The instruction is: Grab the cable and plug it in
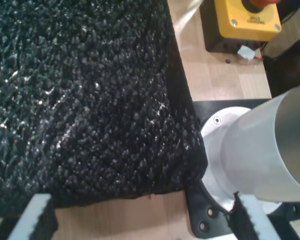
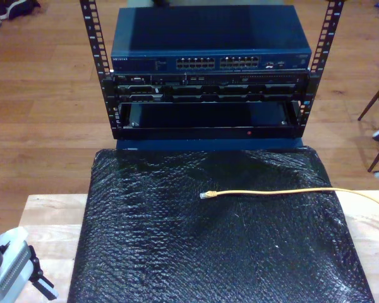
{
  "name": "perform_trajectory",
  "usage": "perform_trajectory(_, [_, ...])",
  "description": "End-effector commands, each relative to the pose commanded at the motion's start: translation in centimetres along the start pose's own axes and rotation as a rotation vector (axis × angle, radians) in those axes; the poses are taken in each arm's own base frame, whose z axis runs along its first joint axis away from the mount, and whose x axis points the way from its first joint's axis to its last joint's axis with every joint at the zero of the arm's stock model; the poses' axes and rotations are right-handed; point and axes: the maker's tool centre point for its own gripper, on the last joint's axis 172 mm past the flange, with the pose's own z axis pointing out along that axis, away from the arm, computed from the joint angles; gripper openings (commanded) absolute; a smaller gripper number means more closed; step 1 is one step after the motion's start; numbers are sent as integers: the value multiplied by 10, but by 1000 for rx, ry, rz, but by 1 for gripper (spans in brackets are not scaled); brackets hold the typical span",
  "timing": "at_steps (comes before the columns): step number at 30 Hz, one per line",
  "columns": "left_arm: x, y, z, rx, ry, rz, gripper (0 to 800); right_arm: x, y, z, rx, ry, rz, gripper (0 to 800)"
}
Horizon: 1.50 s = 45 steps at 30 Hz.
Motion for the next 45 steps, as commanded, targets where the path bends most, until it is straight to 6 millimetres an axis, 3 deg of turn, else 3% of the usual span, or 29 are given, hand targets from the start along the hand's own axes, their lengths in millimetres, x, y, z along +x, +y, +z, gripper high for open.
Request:
perform_trajectory(12, [9, -5, 2, 1, 12, -8, 800, 76, -12, 50, 63, 11, -94, 796])
perform_trajectory(18, [9, -5, 1, 4, 10, -9, 800, 103, -14, 74, 72, 8, -125, 796])
perform_trajectory(24, [10, -6, 1, 3, 7, -32, 800, 116, -12, 97, 70, 1, -161, 796])
perform_trajectory(37, [27, -11, 9, -43, -35, -33, 800, 133, -14, 125, 97, -10, -206, 794])
perform_trajectory(45, [27, -22, 7, -17, -68, -62, 800, 155, -16, 148, 138, -16, -245, 793])
